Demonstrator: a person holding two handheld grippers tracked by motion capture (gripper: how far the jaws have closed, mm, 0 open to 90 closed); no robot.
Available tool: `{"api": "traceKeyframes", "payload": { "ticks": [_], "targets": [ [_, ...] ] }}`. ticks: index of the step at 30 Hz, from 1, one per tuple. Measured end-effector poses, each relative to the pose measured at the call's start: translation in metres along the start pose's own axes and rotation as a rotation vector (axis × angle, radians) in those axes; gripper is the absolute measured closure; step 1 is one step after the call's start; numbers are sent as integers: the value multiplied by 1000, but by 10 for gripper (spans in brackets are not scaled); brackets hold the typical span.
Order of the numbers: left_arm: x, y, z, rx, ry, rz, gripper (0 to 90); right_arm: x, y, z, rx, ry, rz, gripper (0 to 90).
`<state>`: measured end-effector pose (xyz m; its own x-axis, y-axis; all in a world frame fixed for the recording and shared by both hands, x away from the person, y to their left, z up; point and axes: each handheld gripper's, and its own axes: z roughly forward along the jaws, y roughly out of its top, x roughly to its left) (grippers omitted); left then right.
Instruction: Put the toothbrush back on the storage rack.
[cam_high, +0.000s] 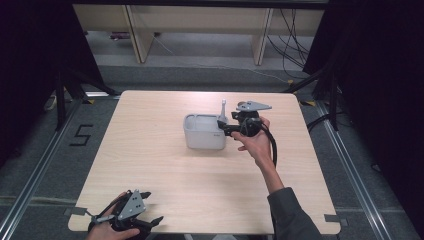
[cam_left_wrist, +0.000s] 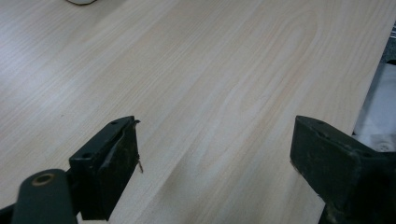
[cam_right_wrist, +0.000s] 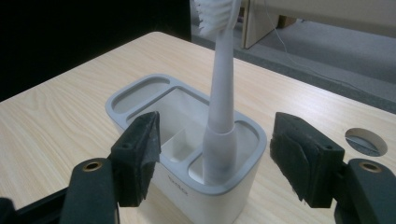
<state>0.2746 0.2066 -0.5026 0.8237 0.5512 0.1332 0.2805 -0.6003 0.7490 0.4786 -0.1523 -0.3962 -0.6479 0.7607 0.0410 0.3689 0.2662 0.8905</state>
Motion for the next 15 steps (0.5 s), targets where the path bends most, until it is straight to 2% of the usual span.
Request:
{"api": "traceKeyframes", "payload": {
  "ticks": [1,2,6,7,10,12,15],
  "targets": [
    [0,0,0,-1,1,1,148,1,0,-1,1,15,19,334],
    [0,0,0,-2,0,1,148,2,-1,-4,5,3,18,324],
    [0,0,0,-1,0,-2,148,4,-3,-7,-2,13,5,310],
    [0,0,0,0,0,0,148,7,-5,-10,-7,13,30,303],
    [0,0,0,-1,3,-2,148,8,-8,-13,-15,12,7,293],
    [0,0,0,-4,5,-3,148,10,-11,-15,-26,29,25,292],
    [0,0,0,-11,8,-9,148,11,-13,-18,-20,34,12,288]
  ]
}}
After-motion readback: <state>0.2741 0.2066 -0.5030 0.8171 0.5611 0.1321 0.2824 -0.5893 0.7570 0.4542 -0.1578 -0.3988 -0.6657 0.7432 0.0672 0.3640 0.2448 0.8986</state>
